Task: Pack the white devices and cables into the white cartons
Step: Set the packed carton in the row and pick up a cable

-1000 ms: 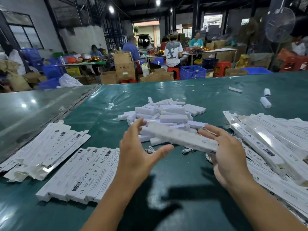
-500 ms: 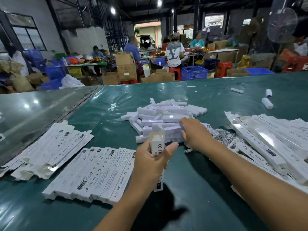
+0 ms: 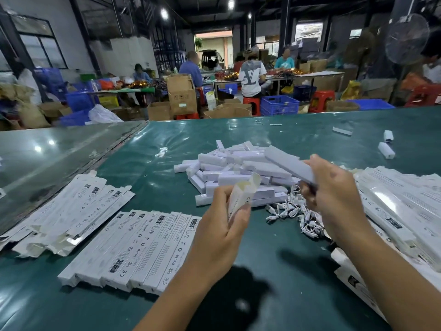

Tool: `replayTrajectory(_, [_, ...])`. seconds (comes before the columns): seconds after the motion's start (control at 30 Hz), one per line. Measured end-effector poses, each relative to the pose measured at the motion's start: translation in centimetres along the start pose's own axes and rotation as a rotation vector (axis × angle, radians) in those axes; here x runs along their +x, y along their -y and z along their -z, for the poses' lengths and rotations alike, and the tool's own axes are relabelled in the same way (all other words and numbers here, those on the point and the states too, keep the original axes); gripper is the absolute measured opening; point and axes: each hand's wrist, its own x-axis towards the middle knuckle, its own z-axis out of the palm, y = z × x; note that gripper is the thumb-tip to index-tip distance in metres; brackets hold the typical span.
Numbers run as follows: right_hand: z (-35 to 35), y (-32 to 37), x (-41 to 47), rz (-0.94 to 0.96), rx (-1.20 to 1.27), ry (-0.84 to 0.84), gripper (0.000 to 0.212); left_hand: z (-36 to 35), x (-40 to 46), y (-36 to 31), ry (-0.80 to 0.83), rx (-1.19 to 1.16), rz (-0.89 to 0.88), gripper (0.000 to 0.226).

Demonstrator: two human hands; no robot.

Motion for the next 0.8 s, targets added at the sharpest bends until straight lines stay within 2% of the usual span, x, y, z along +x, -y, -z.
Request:
replayTrajectory(0.03, [0.5,0.5,-1.0,-0.035,0.155,0.031,0.034,0.0,0.0,0.1,0.01,0.091,-0.036,0.024])
replayTrajectory(0.1, [1.2,1.1,-2.0,-0.041,0.274,0.093,0.039,0.0,-0.1,0.3,0.027,0.219,-0.08,0.024])
replayTrajectory(0.23, [1.8,1.4,-2.3,-0.066,0.305,0.073,0.047,0.0,-0.3,0.4,0.081,0.29,-0.167,0.054])
replayTrajectory(0.33, [1.9,1.3,-2.3,-0.13,0.364,0.027,0.054,-0.2,-0.2,0.2,0.098,0.355,-0.237,0.055])
replayTrajectory(0.37, [2.0,1.3,-2.2,-0.143,0.361,0.035,0.052,-0.2,-0.2,0.2,0.105,0.369,-0.244,0.054])
replayTrajectory(0.5, [2.3,0.6,-2.1,-0.05,0.188,0.1,0.02,-0.1,-0.1,0.3,0.2,0.409,-0.277,0.061])
replayTrajectory(0.57, [2.3,0.5,-2.2,0.019,0.119,0.101,0.016,-0.1,-0.2,0.2,0.228,0.435,-0.299,0.063])
replayTrajectory(0.67, [2.1,0.7,-2.6,0.116,0.041,0.117,0.023,-0.2,-0.2,0.1,0.227,0.443,-0.32,0.06])
replayTrajectory(0.8, [1.8,0.8,-3.1,0.178,-0.05,0.197,0.017,-0.1,-0.2,0.0,0.196,0.416,-0.348,0.055])
